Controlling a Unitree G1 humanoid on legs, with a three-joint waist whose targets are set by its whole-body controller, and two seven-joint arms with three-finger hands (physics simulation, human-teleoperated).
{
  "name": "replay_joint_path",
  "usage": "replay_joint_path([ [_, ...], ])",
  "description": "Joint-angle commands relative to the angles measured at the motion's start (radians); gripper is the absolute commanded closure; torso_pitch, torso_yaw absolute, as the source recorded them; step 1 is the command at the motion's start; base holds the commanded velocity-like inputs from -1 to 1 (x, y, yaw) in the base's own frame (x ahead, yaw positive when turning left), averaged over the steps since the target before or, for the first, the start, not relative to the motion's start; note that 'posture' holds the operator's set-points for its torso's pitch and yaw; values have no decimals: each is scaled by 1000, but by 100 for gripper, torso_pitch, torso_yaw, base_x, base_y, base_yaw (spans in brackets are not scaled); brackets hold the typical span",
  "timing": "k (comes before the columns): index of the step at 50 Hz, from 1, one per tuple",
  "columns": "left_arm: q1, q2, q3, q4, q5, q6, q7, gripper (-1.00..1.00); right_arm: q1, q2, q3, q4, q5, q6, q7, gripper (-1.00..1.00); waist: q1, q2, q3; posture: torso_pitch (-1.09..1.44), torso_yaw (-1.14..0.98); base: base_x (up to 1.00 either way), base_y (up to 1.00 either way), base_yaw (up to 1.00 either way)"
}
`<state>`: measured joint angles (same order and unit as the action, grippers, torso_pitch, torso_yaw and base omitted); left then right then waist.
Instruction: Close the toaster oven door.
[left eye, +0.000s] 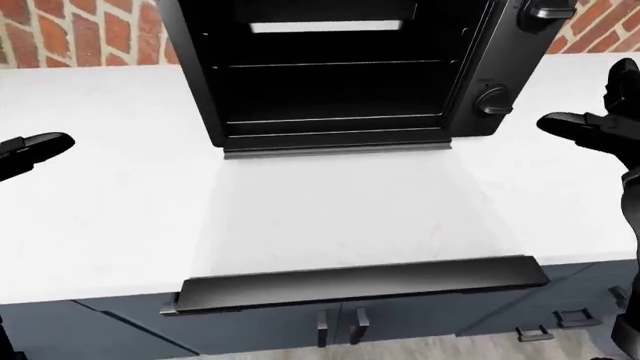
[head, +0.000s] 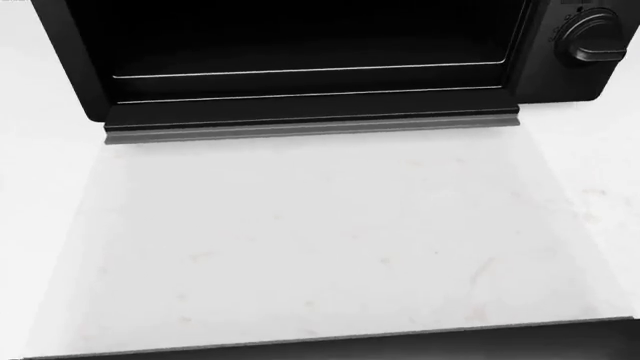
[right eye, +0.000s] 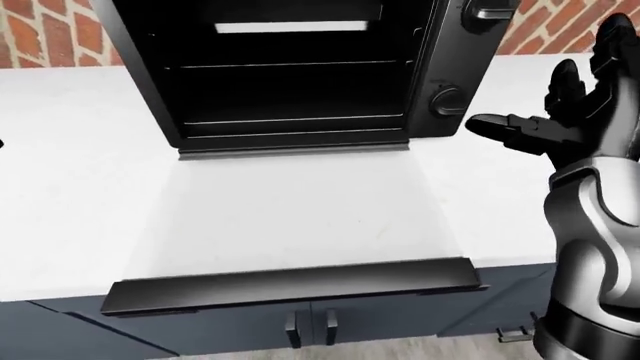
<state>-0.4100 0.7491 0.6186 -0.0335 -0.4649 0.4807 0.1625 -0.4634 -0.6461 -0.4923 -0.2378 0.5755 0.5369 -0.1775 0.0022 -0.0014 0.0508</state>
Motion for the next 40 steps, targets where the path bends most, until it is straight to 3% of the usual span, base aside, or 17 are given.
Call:
replay_joint_path([
  [1,-19,27,19,-35,-1,-21,-11,-100,-16,-23,-21,-31,-49,-36,49,-100,-1,5,-22,0,0,0,0,0],
  [10,-12,34,35,-50,-12,-3,-17,-100,9,-38,-54,-28,-166,-96,176,-100,-2,8,-21,0,0,0,0,0],
  [24,-2,43,49,-64,-16,-2,-27,-100,69,-56,-120,-108,-210,-100,295,-100,-5,8,-15,0,0,0,0,0],
  [40,21,37,71,-89,-29,6,-34,-100,124,-34,-145,-80,-382,-267,440,-100,-7,10,-13,0,0,0,0,0],
])
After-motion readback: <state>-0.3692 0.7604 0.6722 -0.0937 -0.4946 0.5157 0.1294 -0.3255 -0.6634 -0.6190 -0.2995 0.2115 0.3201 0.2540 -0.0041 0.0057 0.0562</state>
